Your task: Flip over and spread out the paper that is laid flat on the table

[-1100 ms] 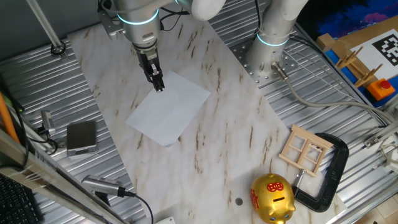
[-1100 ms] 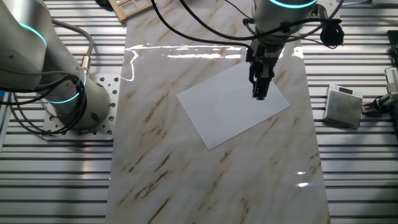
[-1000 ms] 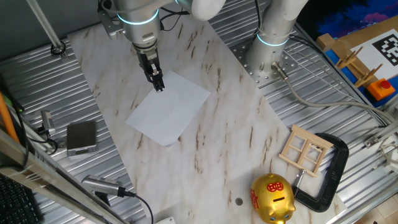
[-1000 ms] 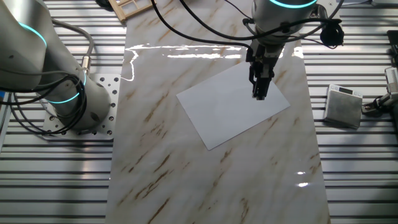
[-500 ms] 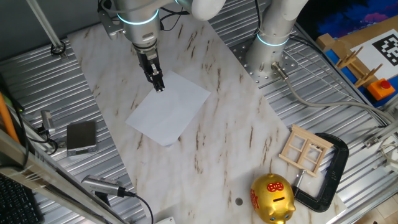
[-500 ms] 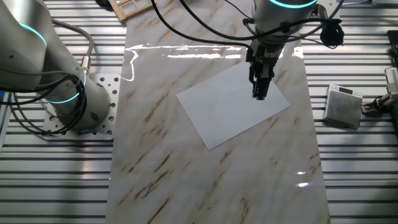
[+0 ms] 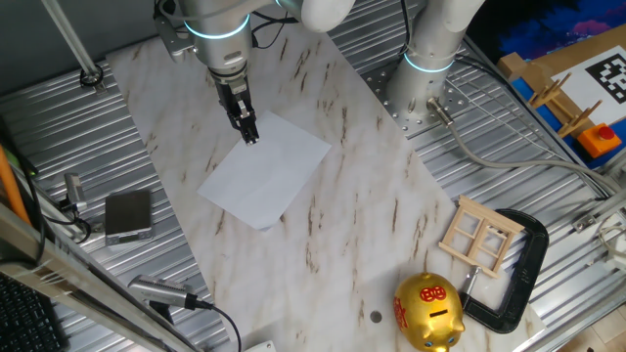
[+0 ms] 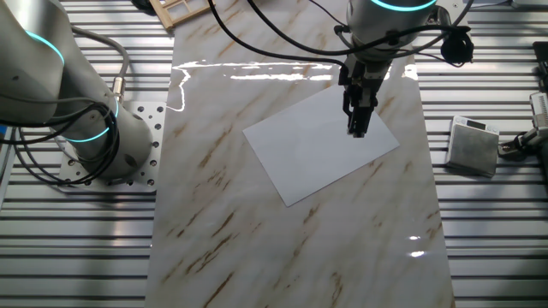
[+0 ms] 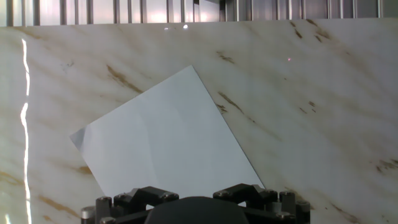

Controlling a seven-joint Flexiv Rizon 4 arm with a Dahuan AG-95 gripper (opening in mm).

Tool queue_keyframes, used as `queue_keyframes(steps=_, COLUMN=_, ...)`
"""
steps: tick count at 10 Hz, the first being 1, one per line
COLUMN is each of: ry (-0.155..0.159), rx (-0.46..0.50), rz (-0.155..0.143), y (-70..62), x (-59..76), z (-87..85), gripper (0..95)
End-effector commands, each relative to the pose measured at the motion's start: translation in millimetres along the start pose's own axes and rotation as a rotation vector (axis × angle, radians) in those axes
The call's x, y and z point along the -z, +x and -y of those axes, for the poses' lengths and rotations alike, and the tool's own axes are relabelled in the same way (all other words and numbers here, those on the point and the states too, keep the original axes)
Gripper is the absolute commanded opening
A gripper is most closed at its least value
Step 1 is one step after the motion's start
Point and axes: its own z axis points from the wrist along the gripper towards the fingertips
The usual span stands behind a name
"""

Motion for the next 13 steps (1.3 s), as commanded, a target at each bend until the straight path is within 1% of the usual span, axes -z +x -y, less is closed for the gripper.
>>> queue_keyframes(steps=1, ry=-0.097, rx=0.249, rz=0.060, y=0.4, x=1.1, z=-0.1, gripper=0.0)
queue_keyframes(steps=2, ry=-0.095, rx=0.239, rz=0.068, y=0.5, x=5.4, z=-1.6, gripper=0.0)
queue_keyframes(steps=3, ry=-0.095, rx=0.244, rz=0.067, y=0.8, x=7.7, z=-2.5, gripper=0.0)
queue_keyframes(steps=4, ry=-0.094, rx=0.275, rz=0.064, y=3.2, x=12.8, z=-4.5, gripper=0.0)
queue_keyframes(steps=6, ry=-0.091, rx=0.290, rz=0.061, y=6.4, x=20.4, z=-7.6, gripper=0.0)
queue_keyframes(steps=8, ry=-0.088, rx=0.296, rz=0.056, y=6.5, x=20.8, z=-7.8, gripper=0.0)
queue_keyframes(steps=10, ry=-0.088, rx=0.328, rz=0.034, y=6.5, x=20.8, z=-7.8, gripper=0.0)
queue_keyframes(steps=12, ry=-0.088, rx=0.336, rz=0.026, y=6.5, x=20.8, z=-7.8, gripper=0.0)
queue_keyframes(steps=13, ry=-0.090, rx=0.341, rz=0.026, y=6.5, x=20.8, z=-7.8, gripper=0.0)
